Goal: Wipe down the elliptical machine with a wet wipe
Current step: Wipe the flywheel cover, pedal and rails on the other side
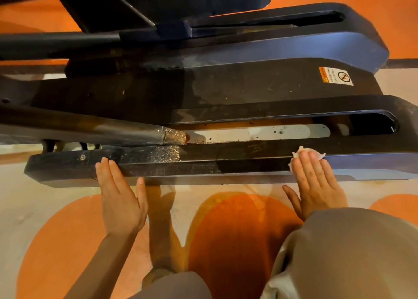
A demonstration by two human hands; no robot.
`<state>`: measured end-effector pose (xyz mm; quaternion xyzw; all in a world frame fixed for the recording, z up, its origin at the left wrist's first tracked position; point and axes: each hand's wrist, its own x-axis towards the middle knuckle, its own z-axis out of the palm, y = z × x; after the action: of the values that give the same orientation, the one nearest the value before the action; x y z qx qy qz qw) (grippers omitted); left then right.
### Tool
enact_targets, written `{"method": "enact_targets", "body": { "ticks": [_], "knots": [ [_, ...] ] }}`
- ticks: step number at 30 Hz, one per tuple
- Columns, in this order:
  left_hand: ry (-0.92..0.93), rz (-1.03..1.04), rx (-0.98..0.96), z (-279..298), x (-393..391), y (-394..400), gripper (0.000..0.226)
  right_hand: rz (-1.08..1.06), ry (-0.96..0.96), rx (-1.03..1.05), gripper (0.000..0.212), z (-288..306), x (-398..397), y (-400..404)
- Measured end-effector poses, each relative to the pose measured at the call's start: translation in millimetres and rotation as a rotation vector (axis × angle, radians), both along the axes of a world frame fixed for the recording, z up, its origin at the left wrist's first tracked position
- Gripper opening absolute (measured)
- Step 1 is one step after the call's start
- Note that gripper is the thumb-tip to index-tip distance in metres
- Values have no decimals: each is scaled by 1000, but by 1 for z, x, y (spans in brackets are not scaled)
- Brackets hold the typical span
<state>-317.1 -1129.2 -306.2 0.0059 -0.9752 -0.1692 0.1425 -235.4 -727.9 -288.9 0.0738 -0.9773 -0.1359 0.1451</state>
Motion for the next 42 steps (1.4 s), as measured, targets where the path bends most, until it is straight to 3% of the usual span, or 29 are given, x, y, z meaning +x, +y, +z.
{"method": "enact_targets", "body": {
  "ticks": [3, 8, 11, 16, 20, 25, 29, 37, 42],
  "knots": [
    [6, 5, 12, -1, 0, 2, 72, -96, -12, -83, 80, 6, -5, -17],
    [-17, 9, 32, -1, -1, 3, 71, 307, -128, -80, 73, 20, -40, -65],
    [-32, 31, 50, 2, 0, 4, 71, 382, -165, -119, 75, 27, -56, -89],
    [-40, 11, 31, 2, 1, 1, 71, 287, -113, -216, 59, 40, -50, -66],
    [-41, 14, 34, 2, 2, 0, 72, 158, -146, -167, 62, 53, -43, -37],
    [-32, 30, 48, 1, 0, 4, 72, 218, -122, -134, 65, 50, -63, -61],
    [-37, 45, 52, 3, 1, 6, 72, 303, -222, -152, 62, 47, -77, -75],
    [-37, 26, 49, 3, 2, 3, 73, 128, -138, -138, 64, 64, -36, -26],
    [-25, 42, 70, 2, 1, 6, 73, 151, -120, -185, 64, 62, -54, -54]
  ]
}}
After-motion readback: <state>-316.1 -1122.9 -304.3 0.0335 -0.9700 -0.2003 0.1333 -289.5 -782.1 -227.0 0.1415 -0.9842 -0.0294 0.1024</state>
